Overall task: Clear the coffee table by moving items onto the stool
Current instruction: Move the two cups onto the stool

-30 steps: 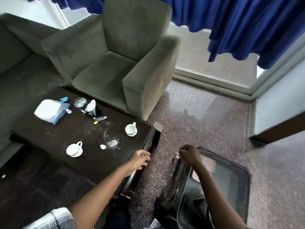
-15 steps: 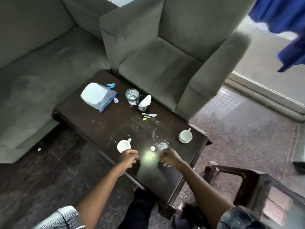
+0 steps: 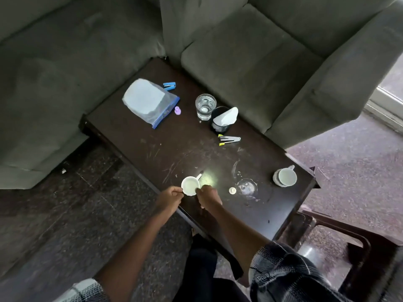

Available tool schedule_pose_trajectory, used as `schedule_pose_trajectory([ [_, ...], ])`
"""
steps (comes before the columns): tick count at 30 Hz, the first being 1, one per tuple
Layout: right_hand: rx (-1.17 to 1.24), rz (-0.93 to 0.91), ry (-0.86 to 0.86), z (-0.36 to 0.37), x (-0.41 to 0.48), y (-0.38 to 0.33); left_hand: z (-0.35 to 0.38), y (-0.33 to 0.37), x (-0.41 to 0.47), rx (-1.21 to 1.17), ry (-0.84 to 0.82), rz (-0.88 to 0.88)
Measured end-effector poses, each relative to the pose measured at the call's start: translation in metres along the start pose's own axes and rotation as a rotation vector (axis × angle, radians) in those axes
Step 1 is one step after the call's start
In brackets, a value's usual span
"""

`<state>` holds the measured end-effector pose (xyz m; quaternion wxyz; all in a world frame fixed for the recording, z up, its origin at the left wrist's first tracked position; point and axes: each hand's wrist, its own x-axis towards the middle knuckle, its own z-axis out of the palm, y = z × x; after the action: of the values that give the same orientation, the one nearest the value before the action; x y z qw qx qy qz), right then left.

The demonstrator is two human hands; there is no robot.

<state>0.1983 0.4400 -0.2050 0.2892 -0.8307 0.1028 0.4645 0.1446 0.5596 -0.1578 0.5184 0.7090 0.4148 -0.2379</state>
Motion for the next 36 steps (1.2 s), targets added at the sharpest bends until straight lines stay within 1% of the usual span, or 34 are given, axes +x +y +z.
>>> schedule_pose_trajectory([
  [3,0.013,0.042,0.027,0.000,0.002,-0.012,0.004,-0.008,0.013,0.058,-0.010,0.018],
  [8,-0.027,0.092,0.059,-0.006,0.012,-0.014,0.011,-0.010,0.024,0.233,0.015,0.079],
  [11,-0.061,0.088,0.083,-0.006,0.014,-0.009,0.012,-0.009,0.031,0.332,-0.006,0.106],
  [13,-0.066,0.071,0.058,-0.004,0.015,-0.009,0.014,-0.007,0.035,0.379,-0.020,0.130],
  [16,-0.097,0.071,0.006,0.006,0.018,-0.011,0.012,-0.006,0.041,0.425,-0.030,0.156],
  [20,-0.092,0.073,0.053,0.007,0.022,-0.013,0.005,-0.011,0.045,0.427,-0.035,0.168],
  [23,-0.146,0.008,0.045,-0.006,0.017,-0.014,-0.002,-0.015,0.046,0.509,-0.038,0.218],
  [25,-0.221,-0.071,0.039,-0.019,0.010,-0.014,-0.004,-0.013,0.043,0.539,-0.091,0.269],
  [27,-0.261,-0.147,0.028,-0.035,0.001,-0.012,-0.001,-0.006,0.038,0.477,-0.159,0.322],
  [29,-0.264,-0.199,0.002,-0.051,-0.007,-0.006,0.010,0.006,0.032,0.412,-0.174,0.393],
  [32,-0.163,-0.218,-0.058,-0.078,-0.023,0.006,0.031,0.023,0.022,0.396,-0.146,0.480],
  [34,0.040,-0.162,-0.100,-0.100,-0.032,0.015,0.043,0.031,0.016,0.382,-0.145,0.514],
  [35,0.123,-0.120,-0.084,-0.112,-0.034,0.020,0.049,0.035,0.014,0.370,-0.145,0.523],
  [36,0.172,-0.093,-0.027,-0.124,-0.034,0.028,0.054,0.038,0.013,0.356,-0.143,0.529],
])
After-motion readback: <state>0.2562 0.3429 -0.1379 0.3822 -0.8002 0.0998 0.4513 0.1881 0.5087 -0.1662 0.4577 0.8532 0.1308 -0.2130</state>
